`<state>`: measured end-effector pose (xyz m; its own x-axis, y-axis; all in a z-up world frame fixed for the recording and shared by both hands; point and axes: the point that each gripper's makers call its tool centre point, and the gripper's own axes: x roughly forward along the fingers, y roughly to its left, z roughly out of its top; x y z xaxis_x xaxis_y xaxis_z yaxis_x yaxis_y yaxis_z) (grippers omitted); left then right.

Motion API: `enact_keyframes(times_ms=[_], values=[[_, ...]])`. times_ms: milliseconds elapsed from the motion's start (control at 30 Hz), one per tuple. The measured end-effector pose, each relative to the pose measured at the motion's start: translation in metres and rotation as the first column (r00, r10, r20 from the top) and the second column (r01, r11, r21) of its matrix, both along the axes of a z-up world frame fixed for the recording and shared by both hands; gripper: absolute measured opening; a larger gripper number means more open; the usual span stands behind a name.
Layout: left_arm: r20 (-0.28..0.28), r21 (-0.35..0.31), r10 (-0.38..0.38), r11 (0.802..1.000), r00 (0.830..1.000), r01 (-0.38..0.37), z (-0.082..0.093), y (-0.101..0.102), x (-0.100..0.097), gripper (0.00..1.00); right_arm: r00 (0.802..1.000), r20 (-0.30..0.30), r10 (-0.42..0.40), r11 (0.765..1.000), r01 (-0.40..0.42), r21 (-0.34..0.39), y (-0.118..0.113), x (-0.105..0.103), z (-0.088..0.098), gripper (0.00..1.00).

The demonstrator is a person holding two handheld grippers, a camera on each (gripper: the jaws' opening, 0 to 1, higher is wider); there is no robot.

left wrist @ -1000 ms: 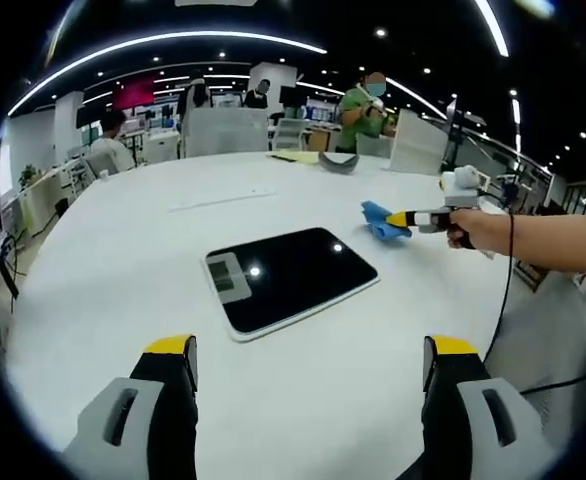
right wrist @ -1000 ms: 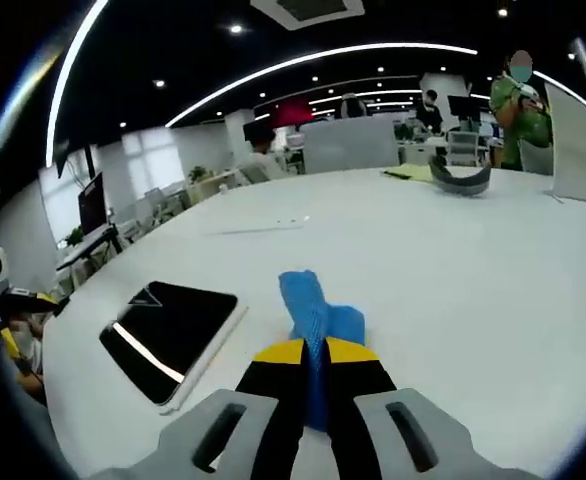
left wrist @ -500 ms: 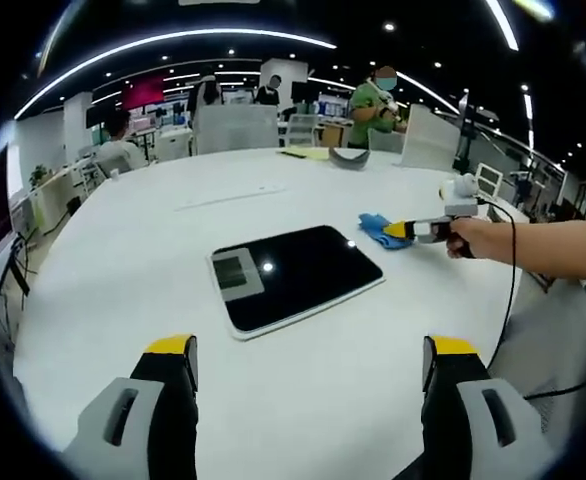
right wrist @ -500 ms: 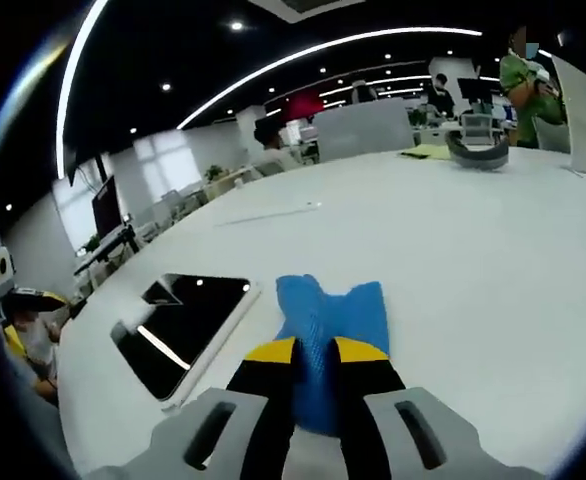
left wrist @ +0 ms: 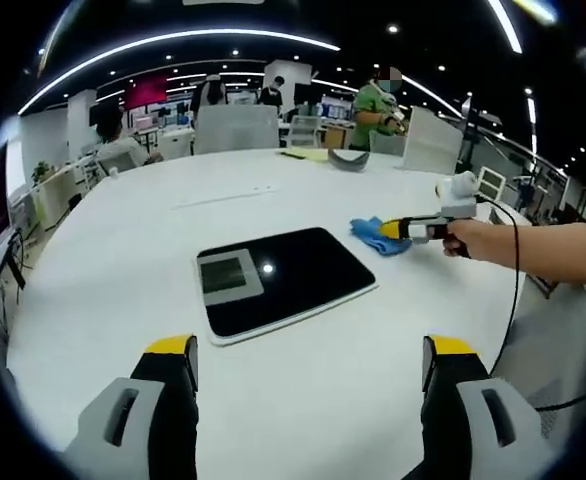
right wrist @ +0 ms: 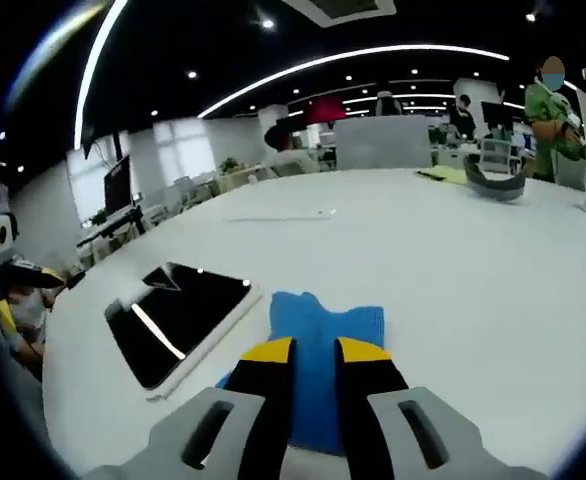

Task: Wipe the mirror surface with the cleaning cloth until all visible marks leave the cleaned area.

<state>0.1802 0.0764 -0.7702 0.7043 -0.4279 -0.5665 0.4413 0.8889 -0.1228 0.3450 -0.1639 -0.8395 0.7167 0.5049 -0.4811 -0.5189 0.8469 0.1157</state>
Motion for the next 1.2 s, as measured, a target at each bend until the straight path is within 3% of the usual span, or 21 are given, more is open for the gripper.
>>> enact_keyframes(times_ms=[167, 300, 400, 500, 667, 767, 800, 1000, 1200], values=[[0.001, -0.021, 0.008, 1.0, 1.0, -0.008, 0.005, 0.0, 0.004, 0.92, 0.999, 0.026, -0.028, 0.999, 0.028, -0.017, -0.012, 0.017, -0.003, 0.13], [0.003, -0.007, 0.005, 1.0, 1.0, -0.005, 0.0, 0.005, 0.007, 0.93, 0.999, 0.039, -0.015, 1.0, 0.016, -0.02, -0.012, 0.015, -0.003, 0.18], [0.018, -0.004, 0.011, 1.0, 1.0, -0.011, -0.002, 0.006, 0.011, 0.95, 0.999, 0.022, -0.028, 0.999, 0.029, -0.024, -0.01, 0.005, 0.008, 0.31], [0.029, -0.008, 0.009, 1.0, 1.0, -0.009, -0.006, 0.006, 0.016, 0.95, 0.999, 0.041, -0.004, 1.0, 0.005, -0.03, 0.0, -0.015, 0.026, 0.36], [0.059, -0.015, 0.022, 1.0, 0.998, -0.021, -0.012, 0.008, 0.026, 0.97, 0.999, 0.045, 0.018, 0.997, -0.015, -0.082, 0.005, -0.037, 0.028, 0.53], [0.088, -0.002, 0.023, 1.0, 0.996, -0.023, -0.012, 0.009, 0.031, 0.99, 0.999, 0.041, -0.006, 0.998, 0.008, -0.056, 0.005, -0.045, 0.036, 0.67], [0.099, 0.0, 0.025, 1.0, 0.995, -0.026, -0.011, 0.01, 0.033, 0.99, 0.998, 0.065, -0.01, 0.999, 0.013, -0.049, 0.009, -0.05, 0.047, 0.7], [0.119, -0.012, 0.031, 0.999, 0.992, -0.03, -0.011, 0.013, 0.036, 0.99, 0.992, 0.121, -0.026, 1.0, 0.027, -0.007, 0.007, -0.06, 0.079, 0.77], [0.138, 0.009, 0.053, 0.998, 0.989, -0.055, -0.003, 0.025, 0.027, 0.99, 0.992, 0.127, -0.004, 0.998, 0.012, -0.058, 0.003, -0.086, 0.091, 0.82]])
